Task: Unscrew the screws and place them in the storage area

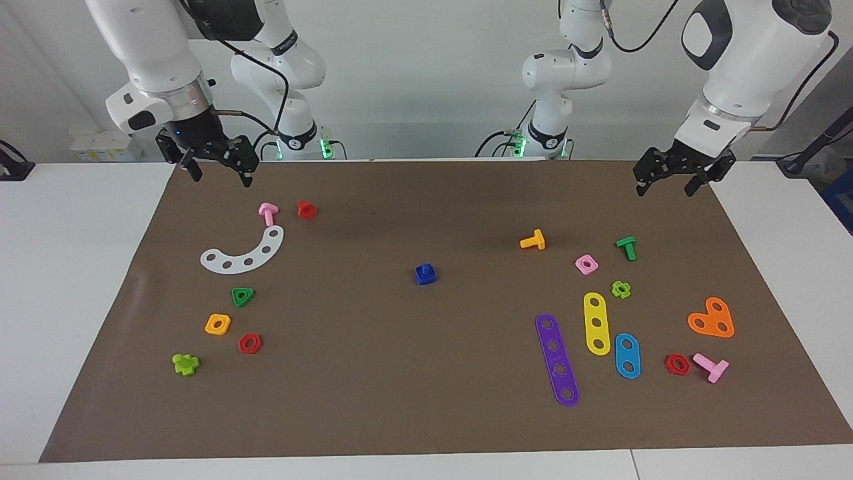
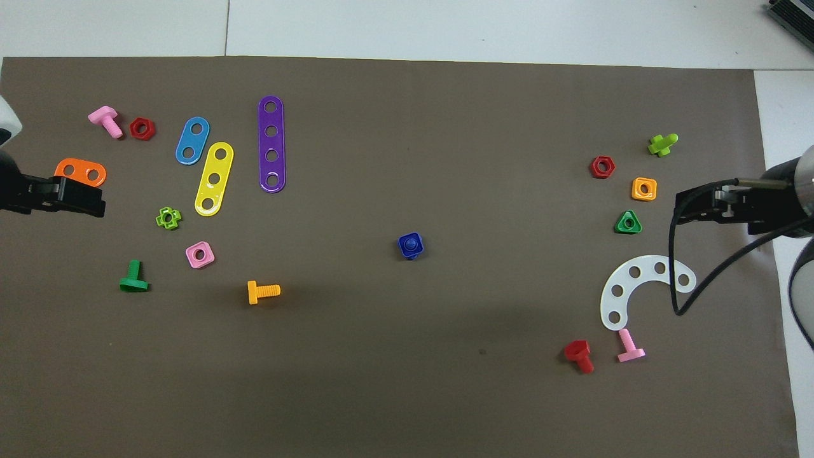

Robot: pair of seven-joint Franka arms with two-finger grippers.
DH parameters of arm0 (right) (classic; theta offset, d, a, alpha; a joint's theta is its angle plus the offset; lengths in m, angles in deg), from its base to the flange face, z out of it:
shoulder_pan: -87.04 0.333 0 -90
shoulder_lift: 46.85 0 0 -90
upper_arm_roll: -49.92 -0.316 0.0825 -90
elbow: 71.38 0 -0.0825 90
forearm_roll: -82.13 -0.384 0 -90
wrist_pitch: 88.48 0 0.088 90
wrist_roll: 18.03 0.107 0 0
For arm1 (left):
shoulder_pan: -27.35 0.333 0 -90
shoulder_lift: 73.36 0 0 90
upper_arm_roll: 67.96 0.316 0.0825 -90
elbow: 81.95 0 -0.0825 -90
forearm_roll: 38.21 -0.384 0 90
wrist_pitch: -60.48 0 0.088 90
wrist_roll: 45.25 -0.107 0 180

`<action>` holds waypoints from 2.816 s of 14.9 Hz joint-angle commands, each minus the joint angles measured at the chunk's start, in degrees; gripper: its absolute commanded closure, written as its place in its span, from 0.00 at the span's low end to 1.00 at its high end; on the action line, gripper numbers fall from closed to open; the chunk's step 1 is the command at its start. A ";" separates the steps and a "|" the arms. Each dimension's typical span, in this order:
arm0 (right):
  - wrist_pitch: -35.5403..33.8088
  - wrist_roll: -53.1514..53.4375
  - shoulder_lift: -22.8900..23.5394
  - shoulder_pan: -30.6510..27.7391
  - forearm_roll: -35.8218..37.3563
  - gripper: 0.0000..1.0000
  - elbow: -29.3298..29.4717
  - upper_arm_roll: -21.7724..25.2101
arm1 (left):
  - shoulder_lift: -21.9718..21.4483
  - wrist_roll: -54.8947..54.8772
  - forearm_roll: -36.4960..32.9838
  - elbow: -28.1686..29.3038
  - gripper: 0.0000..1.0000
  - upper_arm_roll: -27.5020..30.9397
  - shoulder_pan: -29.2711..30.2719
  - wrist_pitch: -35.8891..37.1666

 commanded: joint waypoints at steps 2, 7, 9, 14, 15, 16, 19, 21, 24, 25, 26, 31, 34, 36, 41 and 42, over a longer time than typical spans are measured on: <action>-0.46 -1.41 -0.62 -0.49 0.87 0.00 -0.04 -0.52 | -1.52 0.19 -0.75 2.41 0.00 -0.15 -1.40 -0.16; -0.37 -1.76 -0.89 -0.58 -0.01 0.00 -0.57 -0.52 | 2.94 14.91 1.71 2.94 0.04 -0.06 -14.03 -3.40; -0.37 -1.85 -0.97 -0.58 -0.19 0.00 -0.75 -0.52 | 6.37 24.32 2.15 2.94 0.04 -0.06 -19.75 -8.84; -0.02 -3.33 -1.06 -0.66 -0.27 0.00 -1.01 -0.52 | 18.22 44.10 5.05 1.54 0.06 0.20 -32.93 -23.26; -0.11 -4.56 -1.15 -0.93 -0.27 0.00 -1.10 -0.52 | 20.95 46.49 4.96 0.14 0.07 0.20 -33.83 -25.46; -0.37 -5.79 -1.15 -1.10 -0.36 0.00 -1.19 -0.52 | 23.59 48.95 4.96 -1.00 0.09 0.12 -34.53 -27.83; -0.37 -6.60 -1.24 -1.02 -0.27 0.00 -1.19 -0.43 | 26.86 53.18 4.87 -1.01 0.14 0.20 -37.26 -33.29; -0.29 -6.68 -1.24 -1.02 -0.27 0.00 -1.19 -0.43 | 27.22 54.68 4.35 -0.23 0.20 0.29 -38.14 -35.49; -0.28 -6.68 -1.33 -1.02 -0.27 0.00 -1.45 -0.43 | 27.22 54.77 3.82 2.84 0.29 0.29 -38.32 -37.43; -0.28 -6.68 -1.33 -1.02 -0.27 0.00 -1.54 -0.43 | 27.22 54.68 3.82 3.29 0.31 0.29 -38.41 -37.52; -0.28 -6.68 -1.41 -1.02 -0.27 0.00 -1.63 -0.52 | 27.22 54.68 3.12 3.82 0.32 0.29 -39.02 -37.52; -0.02 -6.68 -1.50 -1.02 -0.27 0.00 -1.98 -0.52 | 28.54 54.95 2.33 4.08 0.35 0.38 -39.90 -37.78; 0.07 -6.77 -1.50 -1.02 -0.27 0.00 -1.98 -0.43 | 28.71 55.30 2.24 4.17 0.41 0.38 -40.08 -37.61; 0.07 -6.77 -1.50 -1.02 -0.27 0.00 -1.98 -0.43 | 28.80 55.30 2.24 4.17 0.48 0.38 -40.08 -37.52; 0.24 -6.77 -1.50 -1.02 -0.27 0.00 -2.24 -0.43 | 28.71 55.12 2.24 4.00 0.75 0.47 -40.08 -37.08; 0.24 -6.77 -1.59 -1.02 -0.27 0.00 -2.24 -0.43 | 28.71 55.12 2.24 3.56 0.77 0.47 -39.99 -36.73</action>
